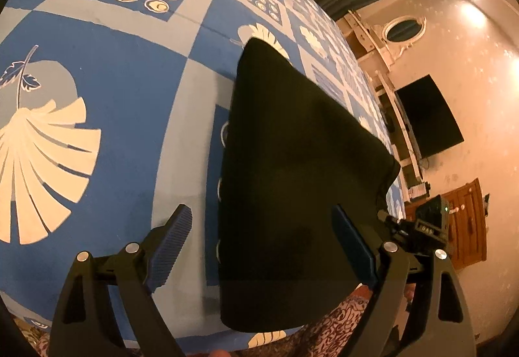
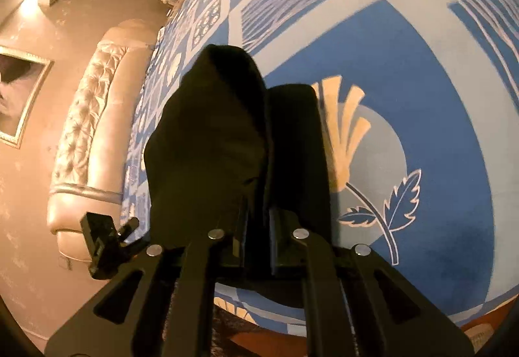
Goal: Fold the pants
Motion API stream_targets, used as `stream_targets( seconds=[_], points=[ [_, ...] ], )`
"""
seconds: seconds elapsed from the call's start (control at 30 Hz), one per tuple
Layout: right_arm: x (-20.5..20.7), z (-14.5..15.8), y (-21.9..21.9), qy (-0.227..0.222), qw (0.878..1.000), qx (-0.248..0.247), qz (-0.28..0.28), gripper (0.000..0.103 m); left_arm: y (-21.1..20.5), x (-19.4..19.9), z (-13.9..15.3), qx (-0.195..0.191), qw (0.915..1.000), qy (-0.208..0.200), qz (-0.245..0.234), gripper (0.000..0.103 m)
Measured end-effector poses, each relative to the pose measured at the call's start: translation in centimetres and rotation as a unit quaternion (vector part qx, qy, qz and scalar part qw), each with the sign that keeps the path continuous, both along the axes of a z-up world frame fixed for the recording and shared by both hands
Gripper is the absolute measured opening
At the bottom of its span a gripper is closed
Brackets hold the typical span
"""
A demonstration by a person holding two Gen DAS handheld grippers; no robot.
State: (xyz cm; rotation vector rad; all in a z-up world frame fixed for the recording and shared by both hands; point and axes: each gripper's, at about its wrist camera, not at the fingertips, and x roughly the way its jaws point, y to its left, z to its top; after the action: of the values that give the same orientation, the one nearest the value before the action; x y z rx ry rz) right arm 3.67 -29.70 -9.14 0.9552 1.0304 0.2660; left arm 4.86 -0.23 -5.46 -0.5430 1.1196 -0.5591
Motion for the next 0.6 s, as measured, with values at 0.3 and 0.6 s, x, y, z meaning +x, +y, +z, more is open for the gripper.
stream_targets(
  seconds=[0.3, 0.6],
  points=[
    [-3.2, -2.2, -3.0, -0.011, 0.993, 0.110, -0.053, 0.074, 0.5, -0.5, -0.6, -0.017, 0.9997, 0.015, 0.003, 0.086],
    [-2.5, -3.9, 0.1, -0.002, 0.991, 0.134, 0.003, 0.088, 0.5, -1.2, -2.3, -0.055, 0.9974, 0.043, 0.015, 0.086]
  ],
)
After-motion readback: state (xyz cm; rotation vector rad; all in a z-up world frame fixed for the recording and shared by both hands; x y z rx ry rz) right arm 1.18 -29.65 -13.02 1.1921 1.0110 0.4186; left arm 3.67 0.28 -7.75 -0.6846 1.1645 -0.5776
